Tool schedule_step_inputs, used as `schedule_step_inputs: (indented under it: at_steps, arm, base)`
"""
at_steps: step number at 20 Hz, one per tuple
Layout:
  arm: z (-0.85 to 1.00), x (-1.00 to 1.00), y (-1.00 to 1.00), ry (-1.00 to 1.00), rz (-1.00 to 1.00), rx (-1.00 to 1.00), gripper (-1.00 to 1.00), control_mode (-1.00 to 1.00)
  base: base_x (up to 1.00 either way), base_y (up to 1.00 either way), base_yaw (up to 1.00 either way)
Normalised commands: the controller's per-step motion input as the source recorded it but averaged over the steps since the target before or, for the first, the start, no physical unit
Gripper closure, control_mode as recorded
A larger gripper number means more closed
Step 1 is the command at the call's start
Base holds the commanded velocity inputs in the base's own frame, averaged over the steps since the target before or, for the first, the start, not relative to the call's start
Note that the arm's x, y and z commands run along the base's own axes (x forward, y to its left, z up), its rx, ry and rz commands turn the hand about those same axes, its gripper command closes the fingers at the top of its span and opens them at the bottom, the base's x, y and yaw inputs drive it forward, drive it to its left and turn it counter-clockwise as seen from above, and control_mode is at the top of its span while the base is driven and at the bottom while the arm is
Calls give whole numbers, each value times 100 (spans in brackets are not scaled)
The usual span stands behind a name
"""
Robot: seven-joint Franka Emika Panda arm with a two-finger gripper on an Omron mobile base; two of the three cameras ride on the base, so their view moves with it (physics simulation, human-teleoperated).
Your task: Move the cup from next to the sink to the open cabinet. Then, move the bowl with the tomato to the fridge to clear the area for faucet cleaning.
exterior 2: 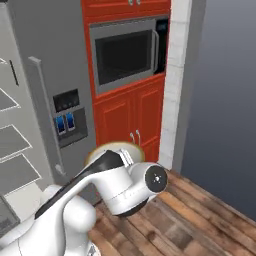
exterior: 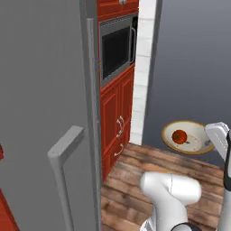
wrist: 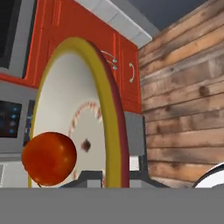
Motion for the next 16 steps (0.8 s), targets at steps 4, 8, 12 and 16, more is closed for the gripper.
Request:
schedule_step_inputs:
  at_steps: [4, 8, 12, 16]
  arm:
    - [0, 0, 0, 0, 0, 0, 100, 100]
    - [0, 0, 0, 0, 0, 0, 100, 100]
    - [0, 0, 0, 0, 0, 0, 100, 100]
    - [0, 0, 0, 0, 0, 0, 100, 100]
  base:
    - [39, 0, 79]
    - [1, 0, 85]
    - [6, -2, 77]
    - [17, -32, 63]
